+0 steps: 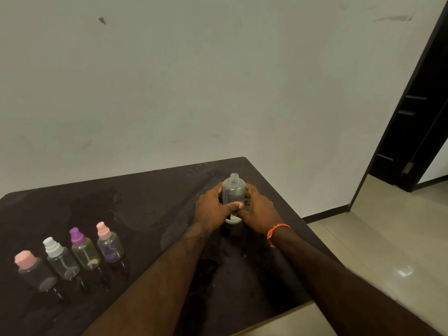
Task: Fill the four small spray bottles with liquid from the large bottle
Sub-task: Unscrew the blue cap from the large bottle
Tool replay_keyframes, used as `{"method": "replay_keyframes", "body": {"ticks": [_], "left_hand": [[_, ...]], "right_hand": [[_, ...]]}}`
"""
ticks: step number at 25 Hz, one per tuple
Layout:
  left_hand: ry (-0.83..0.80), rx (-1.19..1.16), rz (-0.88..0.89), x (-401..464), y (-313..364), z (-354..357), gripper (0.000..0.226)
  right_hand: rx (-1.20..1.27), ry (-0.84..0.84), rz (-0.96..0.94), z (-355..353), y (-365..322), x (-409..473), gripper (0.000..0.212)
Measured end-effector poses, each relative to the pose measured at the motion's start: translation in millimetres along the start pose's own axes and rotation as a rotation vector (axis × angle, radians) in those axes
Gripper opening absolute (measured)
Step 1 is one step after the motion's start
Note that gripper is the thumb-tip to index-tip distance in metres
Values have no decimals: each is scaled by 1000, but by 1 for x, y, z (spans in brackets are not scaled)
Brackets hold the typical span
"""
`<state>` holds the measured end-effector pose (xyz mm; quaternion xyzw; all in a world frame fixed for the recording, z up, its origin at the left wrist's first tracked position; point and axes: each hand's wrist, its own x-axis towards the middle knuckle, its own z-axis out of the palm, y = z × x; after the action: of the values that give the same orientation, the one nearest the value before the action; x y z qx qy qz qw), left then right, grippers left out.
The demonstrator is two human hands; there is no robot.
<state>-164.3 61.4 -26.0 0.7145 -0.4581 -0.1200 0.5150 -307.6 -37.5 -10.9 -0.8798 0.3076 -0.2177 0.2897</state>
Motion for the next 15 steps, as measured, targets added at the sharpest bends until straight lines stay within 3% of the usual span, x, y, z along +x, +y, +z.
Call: {"method": "replay_keyframes", "body": {"ticks": [6, 7, 9, 11, 15], "left_hand": [[1, 36, -29, 10, 3, 4, 67], [-5, 66, -37, 8, 7, 1, 73], [-14, 63, -125, 2, 19, -7, 105], [7, 68, -178, -6, 29, -22, 126], [55, 287, -63, -41, 43, -72, 98]], "right_hand": [[75, 28, 11, 6, 7, 10, 69], [80, 18, 11, 6, 4, 10, 72], [51, 1, 30, 2, 2, 8, 83], [-27, 84, 51, -3, -3, 2, 87], [-85, 409, -159, -16, -33, -28, 30]]}}
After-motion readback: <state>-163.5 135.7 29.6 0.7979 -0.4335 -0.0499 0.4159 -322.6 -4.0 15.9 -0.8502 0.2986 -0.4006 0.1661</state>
